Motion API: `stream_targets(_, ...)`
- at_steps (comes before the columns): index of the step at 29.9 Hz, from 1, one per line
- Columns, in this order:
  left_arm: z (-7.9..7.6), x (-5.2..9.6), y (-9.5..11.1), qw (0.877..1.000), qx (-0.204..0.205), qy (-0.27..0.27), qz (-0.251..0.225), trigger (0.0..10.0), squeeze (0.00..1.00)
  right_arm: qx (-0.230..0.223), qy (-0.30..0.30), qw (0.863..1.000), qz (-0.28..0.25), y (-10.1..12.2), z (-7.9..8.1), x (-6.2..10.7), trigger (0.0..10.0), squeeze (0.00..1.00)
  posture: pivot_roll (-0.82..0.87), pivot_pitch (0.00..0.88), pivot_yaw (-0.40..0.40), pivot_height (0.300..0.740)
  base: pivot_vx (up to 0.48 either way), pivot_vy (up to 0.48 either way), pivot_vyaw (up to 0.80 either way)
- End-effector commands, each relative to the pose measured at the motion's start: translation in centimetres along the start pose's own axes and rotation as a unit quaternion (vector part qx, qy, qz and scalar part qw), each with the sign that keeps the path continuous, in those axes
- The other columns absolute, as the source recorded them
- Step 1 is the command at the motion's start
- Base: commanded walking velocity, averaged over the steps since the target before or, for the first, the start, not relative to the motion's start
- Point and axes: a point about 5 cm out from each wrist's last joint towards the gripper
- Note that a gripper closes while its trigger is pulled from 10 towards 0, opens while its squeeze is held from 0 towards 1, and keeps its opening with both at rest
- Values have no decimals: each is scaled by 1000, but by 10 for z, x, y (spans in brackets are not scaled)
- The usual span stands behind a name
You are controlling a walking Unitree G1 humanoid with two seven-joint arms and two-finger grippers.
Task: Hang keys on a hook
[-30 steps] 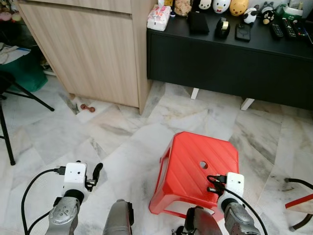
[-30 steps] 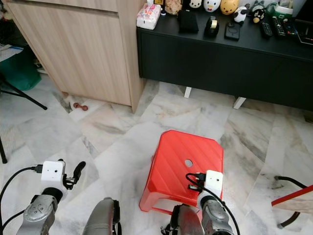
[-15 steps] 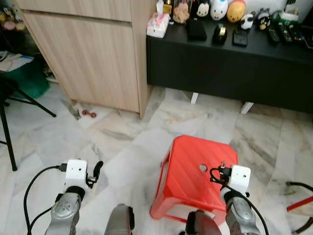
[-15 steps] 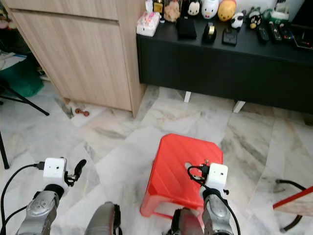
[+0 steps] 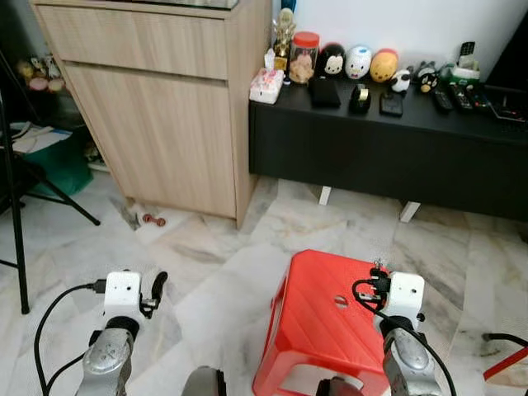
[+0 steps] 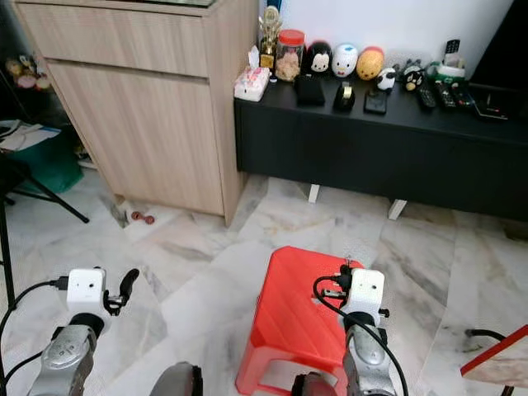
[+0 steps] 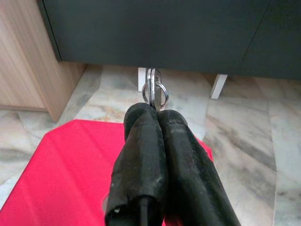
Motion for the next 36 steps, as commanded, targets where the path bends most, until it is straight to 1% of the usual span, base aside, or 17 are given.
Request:
stream_targets(1, 2, 4, -6, 1000, 8, 6, 10, 10000, 0, 6, -3, 1000, -7, 4, -2, -1, 10000, 0, 184, 0, -55, 641, 0, 0, 0)
stream_targets(7, 1, 2, -6, 1000, 11, 3, 6, 10000, 0, 1, -13, 1000, 3, 1, -5, 0, 10000, 0, 180, 0, -46, 641, 0, 0, 0)
stream_targets(12, 2, -2, -4, 1000, 13, 0, 7, 10000, 0, -2, -14, 1000, 7, 1, -4, -2, 10000, 0, 177, 0, -47, 641, 0, 0, 0)
stream_targets(28, 3, -6, -1, 1000, 10, -4, 4, 10000, 0, -7, -6, 1000, 12, 2, 2, -6, 10000, 0, 179, 0, -42, 641, -289, 0, 0)
stream_targets(36, 2, -7, -1, 1000, 9, -4, 4, 10000, 0, -8, -5, 1000, 13, 3, 3, -7, 10000, 0, 180, 0, -44, 641, 0, 0, 0)
Point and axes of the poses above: a point about 5 cm out from each wrist's last joint towards the gripper, its own x axis pointing back from the gripper into the wrist, its own y axis along the axis of the wrist's last joint, z = x × y, and after that the axes turned 9 degrees about -x, right-handed
